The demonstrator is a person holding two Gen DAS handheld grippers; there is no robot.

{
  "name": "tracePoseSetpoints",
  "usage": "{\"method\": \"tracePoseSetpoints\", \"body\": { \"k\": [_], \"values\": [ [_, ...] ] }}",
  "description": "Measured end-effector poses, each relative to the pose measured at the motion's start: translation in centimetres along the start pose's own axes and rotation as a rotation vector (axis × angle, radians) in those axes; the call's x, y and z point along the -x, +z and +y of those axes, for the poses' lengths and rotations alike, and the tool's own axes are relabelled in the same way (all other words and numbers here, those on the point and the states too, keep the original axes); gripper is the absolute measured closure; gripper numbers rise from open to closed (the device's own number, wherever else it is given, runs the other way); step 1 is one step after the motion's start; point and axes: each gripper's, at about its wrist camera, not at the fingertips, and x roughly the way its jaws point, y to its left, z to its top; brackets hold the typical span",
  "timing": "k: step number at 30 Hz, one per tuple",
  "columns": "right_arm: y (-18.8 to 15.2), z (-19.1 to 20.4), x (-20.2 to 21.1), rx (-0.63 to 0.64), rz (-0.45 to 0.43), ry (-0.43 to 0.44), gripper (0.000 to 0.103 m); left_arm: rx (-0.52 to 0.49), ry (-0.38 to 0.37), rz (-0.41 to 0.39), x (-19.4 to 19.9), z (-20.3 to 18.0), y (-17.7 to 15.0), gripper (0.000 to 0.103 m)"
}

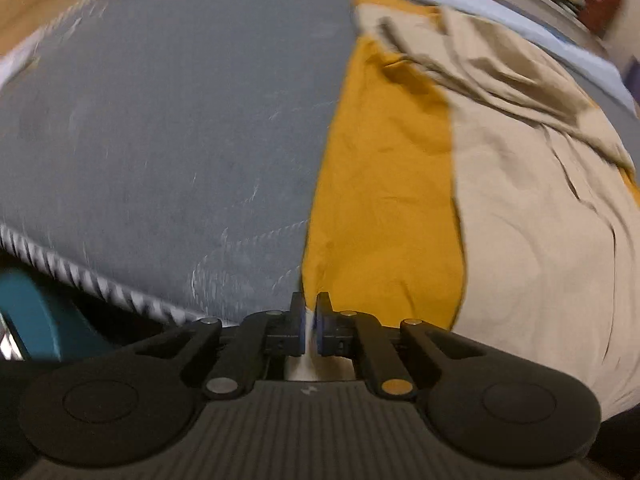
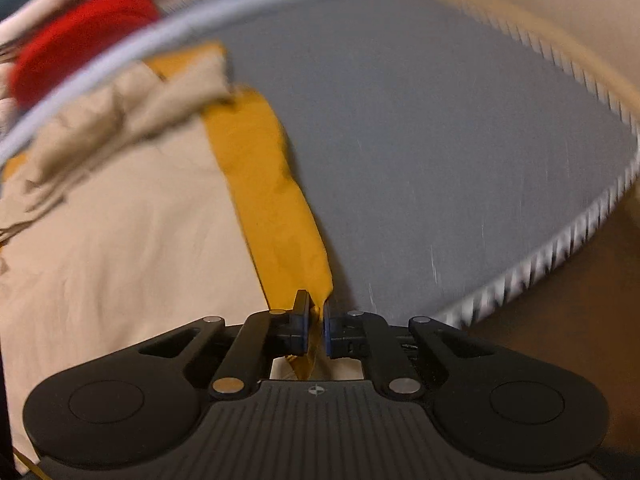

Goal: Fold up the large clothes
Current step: 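Grasp the yellow side edge of the jacket with both tools, then lift the edge with both tools, fold it over the body, release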

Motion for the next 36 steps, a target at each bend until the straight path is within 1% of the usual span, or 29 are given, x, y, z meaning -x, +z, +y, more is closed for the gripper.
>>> {"method": "tracePoseSetpoints", "body": {
  "k": [2, 3, 4, 6, 7, 10, 11, 12, 13, 15, 16, 20, 22, 24, 26, 29, 33, 36],
  "values": [
    [-0.2, -0.3, -0.9, -0.019, 0.032, -0.021, 0.095, 0.031, -0.010, 0.006, -0.2, 0.3, 0.1, 0.094],
    [-0.4, -0.1, -1.2, -0.006, 0.036, -0.032, 0.095, 0.038, -0.017, 0.012, -0.3, 0.4, 0.2, 0.089],
    [-0.4, 0.1, -1.5, 0.010, 0.041, -0.044, 0.089, 0.048, -0.024, 0.017, -0.3, 0.5, 0.2, 0.082],
    [-0.6, 0.5, -2.2, 0.035, 0.054, -0.076, 0.083, 0.058, -0.023, 0.021, -0.4, 0.6, 0.1, 0.073],
    [-0.7, 0.6, -2.4, 0.038, 0.058, -0.086, 0.080, 0.052, -0.018, 0.022, -0.5, 0.6, 0.0, 0.073],
    [-0.8, 0.8, -2.7, 0.059, 0.052, -0.105, 0.079, 0.000, 0.000, 0.010, -0.7, -0.1, 0.1, 0.072],
    [-0.8, 0.9, -2.7, 0.069, 0.051, -0.108, 0.082, -0.011, 0.005, 0.007, -1.1, -0.3, 0.3, 0.072],
    [-0.8, 1.0, -2.6, 0.081, 0.047, -0.109, 0.085, -0.022, 0.009, 0.003, -1.2, -0.4, 0.3, 0.074],
    [-0.9, 1.1, -2.5, 0.091, 0.042, -0.102, 0.093, -0.030, 0.008, -0.003, -1.1, -0.5, 0.3, 0.086],
    [-0.8, 1.3, -2.0, 0.106, 0.023, -0.086, 0.096, -0.041, 0.006, -0.016, -0.9, -0.6, 0.4, 0.097],
    [-0.8, 1.4, -1.5, 0.107, 0.007, -0.080, 0.097, -0.044, -0.001, -0.026, -0.5, -0.7, 0.5, 0.098],
    [-0.1, 2.0, 1.4, 0.109, -0.075, -0.017, 0.097, -0.070, -0.036, -0.076, 2.0, -1.1, 1.2, 0.099],
    [0.7, 2.4, 3.5, 0.111, -0.118, 0.042, 0.097, -0.085, -0.084, -0.109, 4.3, -1.2, 1.8, 0.100],
    [1.4, 2.6, 5.9, 0.111, -0.164, 0.104, 0.097, -0.117, -0.137, -0.164, 6.9, -1.2, 2.6, 0.100],
    [2.3, 2.5, 8.0, 0.112, -0.196, 0.145, 0.098, -0.136, -0.182, -0.201, 9.2, -0.9, 3.5, 0.101],
    [3.2, 1.9, 11.2, 0.093, -0.237, 0.222, 0.098, -0.133, -0.255, -0.226, 12.2, 0.2, 4.8, 0.101],
    [3.6, 0.1, 15.1, 0.060, -0.263, 0.322, 0.099, -0.125, -0.346, -0.243, 15.5, 1.8, 5.1, 0.102],
    [2.8, -1.4, 17.9, 0.066, -0.275, 0.366, 0.099, -0.129, -0.378, -0.245, 18.2, 3.3, 4.5, 0.102]
  ]
}}
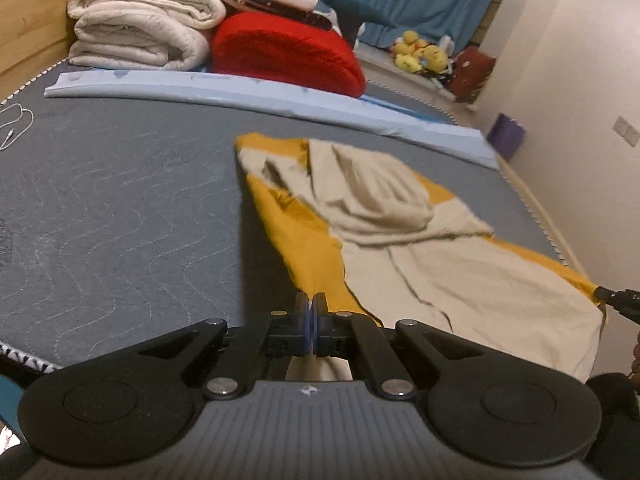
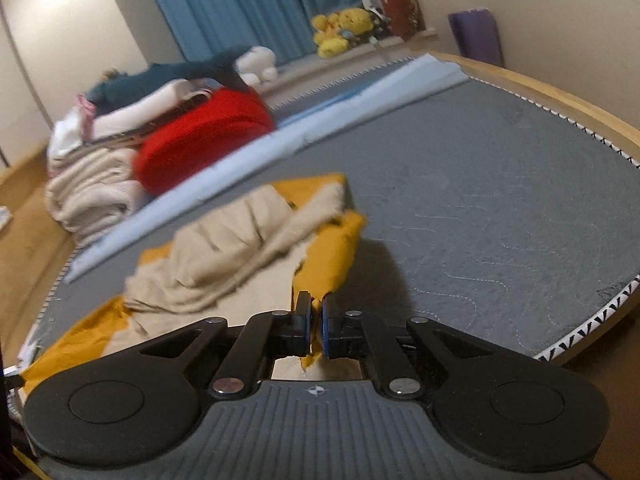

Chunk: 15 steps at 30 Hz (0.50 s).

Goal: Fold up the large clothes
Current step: 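Lift the edge with both tools, fold it over the body, release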

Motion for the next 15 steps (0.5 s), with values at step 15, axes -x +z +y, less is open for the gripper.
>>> {"method": "tracePoseSetpoints", "body": {
  "k": [15],
  "values": [
    [4.2, -3.2, -1.8, -0.063, -0.005, 0.089, 0.099, 0.237, -0.046, 0.095, -3.0, 6.2, 4.9, 0.102]
  ]
}}
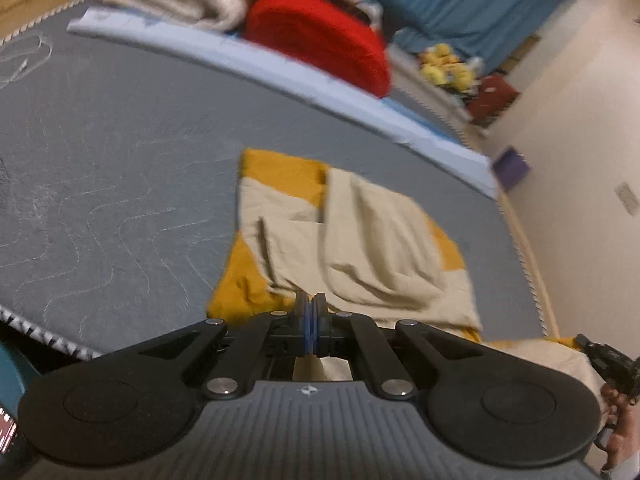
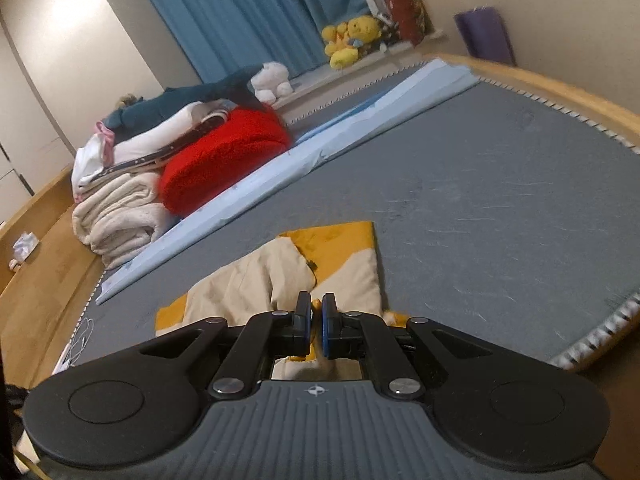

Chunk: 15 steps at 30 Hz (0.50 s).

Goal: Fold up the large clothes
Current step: 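Lift the edge with both tools, fold it over the body, release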

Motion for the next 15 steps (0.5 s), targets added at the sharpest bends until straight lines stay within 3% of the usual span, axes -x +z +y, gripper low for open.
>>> {"method": "tracePoseSetpoints", "body": {
  "k": [3, 5, 6, 7, 9, 11, 13, 15],
  "values": [
    [2.3, -0.8, -7.3, -0.061, 0.057, -0.018, 0.098, 0.133, -0.011, 0.058, -6.3, 3.0, 3.3, 0.102],
    [3.6, -1.3, -11.5, -0.091, 0.076, -0.054, 0.091, 0.243, -0.024, 0.077, -9.7, 5.0, 5.0, 0.100],
    [4.1, -1.4, -12.9, -0.090, 0.064, -0.086, 0.091, 0.277, -0.005, 0.081, -10.9, 5.7, 5.8, 0.090],
    [4.5, -1.6, -13.9, -0.093, 0.042, -0.116, 0.091, 0.283, 0.016, 0.083, -12.0, 6.1, 6.6, 0.072],
    [5.0, -2.3, -15.2, -0.114, -0.010, -0.124, 0.081, 0.259, 0.059, 0.043, -13.1, 6.7, 7.5, 0.056],
    [4.9, -3.2, -16.0, -0.134, -0.049, -0.159, 0.066, 0.271, 0.082, 0.002, -13.6, 7.7, 7.2, 0.055],
    [4.0, -4.4, -16.5, -0.149, -0.064, -0.185, 0.065, 0.323, 0.102, 0.034, -14.2, 9.2, 6.6, 0.055],
    [2.9, -5.6, -17.4, -0.163, -0.016, -0.199, 0.065, 0.318, 0.127, 0.025, -13.8, 9.4, 6.8, 0.055]
  ]
}}
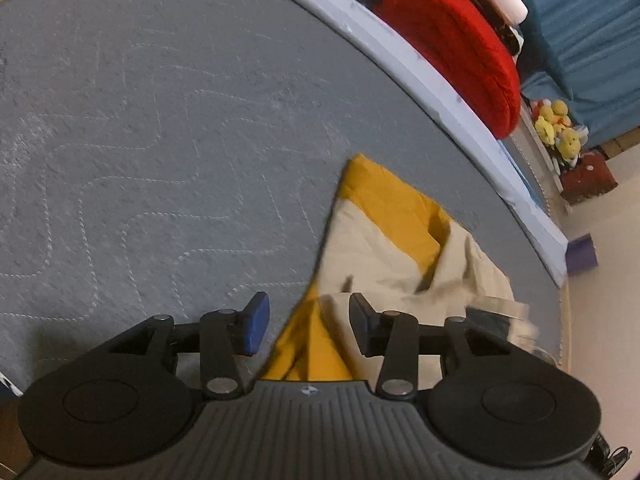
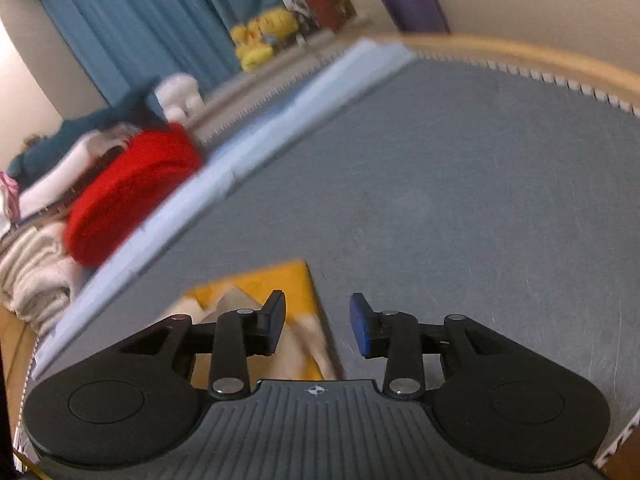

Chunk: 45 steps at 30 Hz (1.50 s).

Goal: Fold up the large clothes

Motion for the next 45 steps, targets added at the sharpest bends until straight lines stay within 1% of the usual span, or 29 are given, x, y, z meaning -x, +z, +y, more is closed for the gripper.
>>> {"method": "tracePoseSetpoints", "body": {
  "k": [1, 2, 3, 5, 6, 7, 9, 10, 12, 14, 16, 17, 19, 21, 24, 27, 30, 32, 33, 34, 35, 36, 37, 39, 40, 42, 43, 44, 45],
  "values": [
    [-0.2, 0.0, -0.8, 0.011, 0.046, -0.021, 0.065, -0.030, 0.016, -0.015, 0.2, -0.3, 0.1, 0.055],
    [-0.5, 0.2, -1.1, 0.037, 0.060, -0.017, 0.065, -0.063, 0.032, -0.020, 0.1, -0.5, 0.0, 0.055],
    [-0.8, 0.6, -1.5, 0.086, 0.077, -0.011, 0.065, -0.098, 0.045, -0.015, -0.1, -0.8, -0.1, 0.055],
    [-1.5, 1.5, -2.5, 0.177, 0.130, -0.022, 0.063, -0.174, 0.062, 0.014, -0.5, -1.9, -0.9, 0.052],
    [-2.0, 1.9, -3.0, 0.211, 0.154, -0.030, 0.063, -0.216, 0.062, 0.027, -0.8, -2.5, -1.6, 0.046],
    [-2.4, 2.2, -3.4, 0.237, 0.174, -0.034, 0.061, -0.271, 0.062, 0.040, -1.2, -3.3, -2.1, 0.037],
    [-3.2, 3.0, -4.2, 0.278, 0.195, -0.025, 0.059, -0.393, 0.084, 0.053, -2.0, -4.8, -3.4, 0.027],
    [-3.6, 3.3, -4.6, 0.298, 0.202, -0.023, 0.058, -0.471, 0.103, 0.060, -2.5, -5.7, -4.2, 0.023],
    [-4.5, 3.8, -5.2, 0.329, 0.217, -0.023, 0.057, -0.628, 0.150, 0.076, -3.7, -7.2, -6.6, 0.018],
    [-4.9, 4.1, -6.2, 0.357, 0.234, -0.029, 0.057, -0.805, 0.224, 0.076, -4.7, -8.3, -8.8, 0.018],
    [-5.0, 4.3, -7.0, 0.388, 0.250, -0.037, 0.057, -0.949, 0.291, 0.075, -5.9, -9.0, -10.5, 0.018],
    [-5.2, 4.4, -7.3, 0.397, 0.245, -0.033, 0.056, -1.001, 0.316, 0.067, -6.3, -9.2, -11.0, 0.018],
    [-5.5, 4.2, -8.0, 0.390, 0.247, -0.033, 0.055, -1.038, 0.316, 0.035, -6.7, -9.6, -11.1, 0.018],
    [-5.6, 4.4, -9.1, 0.384, 0.281, -0.049, 0.055, -1.030, 0.298, -0.002, -7.0, -10.1, -10.7, 0.018],
    [-5.4, 5.3, -10.3, 0.417, 0.266, -0.028, 0.054, -0.998, 0.260, -0.057, -7.4, -11.2, -9.4, 0.018],
    [-5.0, 5.9, -11.7, 0.416, 0.270, -0.026, 0.054, -0.911, 0.187, -0.116, -7.6, -12.4, -7.4, 0.018],
    [-4.2, 6.3, -12.7, 0.396, 0.255, -0.015, 0.054, -0.796, 0.144, -0.137, -7.6, -12.8, -5.6, 0.018],
    [-3.6, 6.4, -13.3, 0.372, 0.248, -0.002, 0.054, -0.736, 0.115, -0.129, -7.7, -13.3, -4.9, 0.021],
    [-3.4, 6.5, -13.7, 0.361, 0.246, 0.006, 0.054, -0.721, 0.103, -0.117, -7.9, -13.5, -4.6, 0.032],
    [-3.3, 6.6, -13.9, 0.357, 0.246, 0.015, 0.058, -0.715, 0.088, -0.103, -8.0, -13.6, -4.4, 0.058],
    [-3.1, 6.7, -14.1, 0.354, 0.245, 0.026, 0.069, -0.717, 0.075, -0.088, -8.1, -13.8, -4.2, 0.074],
    [-3.0, 6.9, -14.2, 0.357, 0.245, 0.037, 0.078, -0.721, 0.068, -0.079, -8.2, -13.8, -4.1, 0.096],
    [-2.9, 7.0, -14.3, 0.368, 0.239, 0.043, 0.101, -0.721, 0.064, -0.087, -8.1, -13.8, -3.8, 0.098],
    [-2.3, 7.4, -13.9, 0.377, 0.200, 0.057, 0.103, -0.677, 0.035, -0.133, -7.4, -13.3, -2.7, 0.101],
    [-1.7, 7.3, -13.2, 0.349, 0.163, 0.083, 0.103, -0.594, 0.000, -0.170, -6.5, -12.6, -1.6, 0.101],
    [-0.2, 6.8, -11.6, 0.240, 0.054, 0.124, 0.103, -0.404, -0.046, -0.228, -5.6, -10.6, 0.2, 0.102],
    [0.4, 6.2, -11.3, 0.167, 0.018, 0.114, 0.103, -0.323, -0.026, -0.243, -5.6, -9.6, 0.9, 0.102],
    [0.8, 5.3, -11.3, 0.098, 0.004, 0.081, 0.103, -0.296, 0.045, -0.228, -6.2, -9.1, 1.1, 0.102],
    [0.9, 4.5, -11.8, 0.056, 0.022, 0.035, 0.103, -0.329, 0.125, -0.183, -7.2, -9.1, 1.0, 0.102]
  ]
}}
